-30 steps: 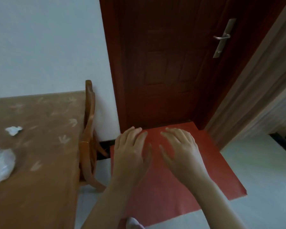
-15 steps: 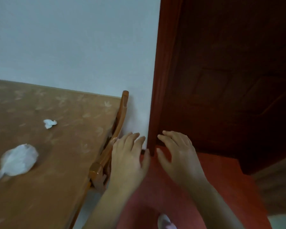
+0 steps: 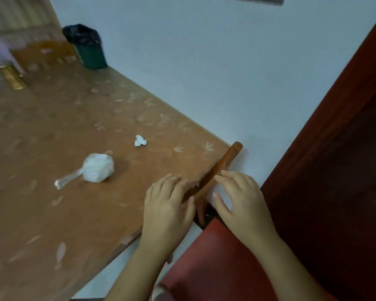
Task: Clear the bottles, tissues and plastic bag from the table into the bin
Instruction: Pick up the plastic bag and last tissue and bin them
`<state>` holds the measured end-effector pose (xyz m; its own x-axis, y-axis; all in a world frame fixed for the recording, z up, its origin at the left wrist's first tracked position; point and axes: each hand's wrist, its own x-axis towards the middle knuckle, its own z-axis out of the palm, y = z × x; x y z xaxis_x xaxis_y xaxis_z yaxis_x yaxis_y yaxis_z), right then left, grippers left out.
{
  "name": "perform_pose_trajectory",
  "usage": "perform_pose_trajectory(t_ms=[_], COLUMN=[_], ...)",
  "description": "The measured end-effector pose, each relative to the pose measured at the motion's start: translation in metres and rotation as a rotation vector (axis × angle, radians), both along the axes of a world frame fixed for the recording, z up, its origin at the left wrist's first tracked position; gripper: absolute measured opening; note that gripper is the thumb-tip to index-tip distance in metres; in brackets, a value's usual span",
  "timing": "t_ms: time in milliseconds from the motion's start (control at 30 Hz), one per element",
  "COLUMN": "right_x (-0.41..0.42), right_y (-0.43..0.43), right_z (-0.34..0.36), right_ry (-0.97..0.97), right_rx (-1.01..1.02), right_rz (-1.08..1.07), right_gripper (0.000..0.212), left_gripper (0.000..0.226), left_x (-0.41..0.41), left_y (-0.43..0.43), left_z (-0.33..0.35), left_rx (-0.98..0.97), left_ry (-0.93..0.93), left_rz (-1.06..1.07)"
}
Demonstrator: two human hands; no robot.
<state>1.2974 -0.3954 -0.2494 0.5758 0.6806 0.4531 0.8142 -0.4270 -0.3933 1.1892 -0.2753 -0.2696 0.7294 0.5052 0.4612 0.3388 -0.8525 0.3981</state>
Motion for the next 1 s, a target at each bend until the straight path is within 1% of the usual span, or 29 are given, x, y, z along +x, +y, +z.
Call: perform_pose_trajectory(t_ms=[133, 367, 533, 600, 667, 767, 933, 1000], right_x=[0.014, 0.031, 0.039, 0.039, 0.040, 0.042, 0.050, 0.056], right_y=[0.044, 0.144, 0.211, 0.233, 0.251, 0.274, 0.312, 0.328], right_z=[-0.005, -0.008, -0.014, -0.020, -0.027, -0.037, -0.062, -0.074], right_ry=[0.012, 0.034, 0.009, 0.005, 0.007, 0.016, 0.069, 0.105], right_rx=[-0.017, -0.055, -0.112, -0.121, -0.132, -0.139, -0.188, -0.218], right_rz=[0.090, 0.193, 0.260, 0.283, 0.307, 0.342, 0.386, 0.408], right_gripper=[0.032, 0.032, 0.031, 0.031, 0.031, 0.030, 0.030, 0.031], left_gripper=[0.033, 0.030, 0.033, 0.030, 0.026, 0.037, 0.035, 0.038], left_x=[0.003, 0.014, 0.008, 0.005, 0.001, -0.007, -0.013, -0.015], left_y=[0.034, 0.120, 0.179, 0.198, 0.214, 0.232, 0.256, 0.264], left_z=[-0.005, -0.007, -0.015, -0.021, -0.028, -0.039, -0.061, -0.067], left_rx=[-0.008, -0.047, -0.067, -0.065, -0.070, -0.124, -0.144, -0.174], left_ry=[0.027, -0.007, -0.012, -0.022, -0.027, 0.000, 0.035, 0.063], left_rz=[0.097, 0.190, 0.291, 0.325, 0.369, 0.415, 0.523, 0.565])
